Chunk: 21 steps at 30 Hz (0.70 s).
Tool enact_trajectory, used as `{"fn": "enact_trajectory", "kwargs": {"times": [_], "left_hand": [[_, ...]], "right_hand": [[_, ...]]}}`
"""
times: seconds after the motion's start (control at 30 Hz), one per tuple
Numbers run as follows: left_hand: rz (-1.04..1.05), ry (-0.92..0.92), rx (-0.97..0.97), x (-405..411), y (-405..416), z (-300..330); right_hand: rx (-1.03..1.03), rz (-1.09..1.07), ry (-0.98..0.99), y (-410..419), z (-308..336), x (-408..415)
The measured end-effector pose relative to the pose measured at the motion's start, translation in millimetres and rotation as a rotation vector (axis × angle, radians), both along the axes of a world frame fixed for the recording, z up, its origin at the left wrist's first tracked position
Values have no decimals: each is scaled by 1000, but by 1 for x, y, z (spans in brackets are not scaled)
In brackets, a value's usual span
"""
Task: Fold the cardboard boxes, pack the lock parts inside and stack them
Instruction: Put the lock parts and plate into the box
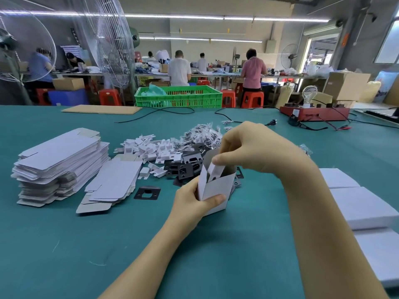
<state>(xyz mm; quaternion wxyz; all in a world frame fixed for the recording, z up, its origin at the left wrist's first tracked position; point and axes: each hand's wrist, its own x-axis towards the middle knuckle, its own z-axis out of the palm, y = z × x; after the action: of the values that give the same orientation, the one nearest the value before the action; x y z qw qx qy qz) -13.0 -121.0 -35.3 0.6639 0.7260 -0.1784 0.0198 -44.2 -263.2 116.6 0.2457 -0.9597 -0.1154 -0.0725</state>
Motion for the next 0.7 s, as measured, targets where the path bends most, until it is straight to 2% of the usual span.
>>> {"fn": "enact_trajectory", "kwargs": {"times": [0.33, 0.57, 0.7], "left_hand": [[-12, -8, -18, 2, 0, -3], [-25, -8, -39, 1, 0, -2], [-25, 2, -36, 3, 0, -4]], "right_hand": [[-174, 47, 4, 18, -4, 2], [-108, 68, 39, 3, -4, 3], [85, 0, -2, -18, 1, 2]]}}
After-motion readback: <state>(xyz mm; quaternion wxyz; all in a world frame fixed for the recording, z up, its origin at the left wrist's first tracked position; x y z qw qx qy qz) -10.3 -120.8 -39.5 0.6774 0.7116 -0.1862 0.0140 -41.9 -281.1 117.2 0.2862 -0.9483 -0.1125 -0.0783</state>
